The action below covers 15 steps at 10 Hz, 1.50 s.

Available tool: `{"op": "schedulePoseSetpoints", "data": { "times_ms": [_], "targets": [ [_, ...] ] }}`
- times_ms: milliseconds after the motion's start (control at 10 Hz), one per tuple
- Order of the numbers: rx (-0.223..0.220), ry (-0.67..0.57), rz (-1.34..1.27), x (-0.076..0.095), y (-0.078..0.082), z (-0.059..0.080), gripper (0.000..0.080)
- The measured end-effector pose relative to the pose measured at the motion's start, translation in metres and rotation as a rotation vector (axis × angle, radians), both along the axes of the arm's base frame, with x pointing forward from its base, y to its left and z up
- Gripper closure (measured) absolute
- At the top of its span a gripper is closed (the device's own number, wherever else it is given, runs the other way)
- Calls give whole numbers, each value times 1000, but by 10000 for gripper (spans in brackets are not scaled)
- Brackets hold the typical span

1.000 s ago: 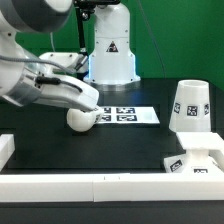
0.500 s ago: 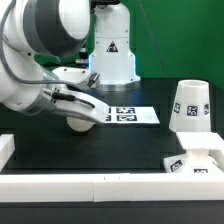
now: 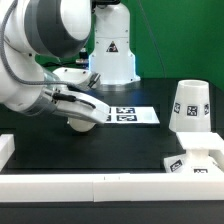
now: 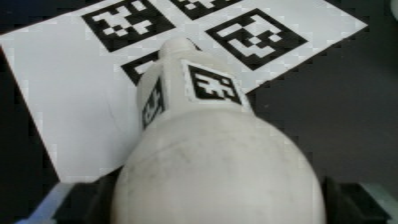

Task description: Assemble lamp

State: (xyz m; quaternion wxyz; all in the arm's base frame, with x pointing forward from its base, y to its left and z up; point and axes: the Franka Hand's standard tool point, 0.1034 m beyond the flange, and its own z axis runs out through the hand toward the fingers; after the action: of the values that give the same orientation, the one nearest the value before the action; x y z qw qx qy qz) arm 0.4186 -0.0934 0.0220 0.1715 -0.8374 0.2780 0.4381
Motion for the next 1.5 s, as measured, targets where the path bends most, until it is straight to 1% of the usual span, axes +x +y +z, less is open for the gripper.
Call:
{"op": "schedulePoseSetpoints", "data": {
  "times_ms": [200, 300, 400, 500, 600, 700, 800, 900, 1000, 1100, 1200, 1300, 1400, 1500],
  "targets": [
    [0, 0, 0, 0, 0, 0, 235],
    [6, 3, 10, 3, 3, 7, 235],
    [25, -5, 27, 15, 9, 27, 235],
    [36, -5, 39, 30, 16, 53, 235],
    [15, -67, 51, 52, 21, 79, 235],
    [-27, -179, 65, 74, 25, 103, 233],
    [-81, -287, 80, 88, 31, 114, 233],
    [-101, -311, 77, 81, 34, 109, 233],
    [-139, -365, 70, 88, 31, 103, 233],
    [-181, -439, 65, 93, 32, 105, 233],
    [-203, -475, 64, 93, 37, 106, 233],
    [-287, -535, 26, 109, 52, 113, 233],
    [-337, -646, 42, 129, 83, 132, 233],
    [-373, -701, 88, 141, 106, 151, 233]
  ]
}}
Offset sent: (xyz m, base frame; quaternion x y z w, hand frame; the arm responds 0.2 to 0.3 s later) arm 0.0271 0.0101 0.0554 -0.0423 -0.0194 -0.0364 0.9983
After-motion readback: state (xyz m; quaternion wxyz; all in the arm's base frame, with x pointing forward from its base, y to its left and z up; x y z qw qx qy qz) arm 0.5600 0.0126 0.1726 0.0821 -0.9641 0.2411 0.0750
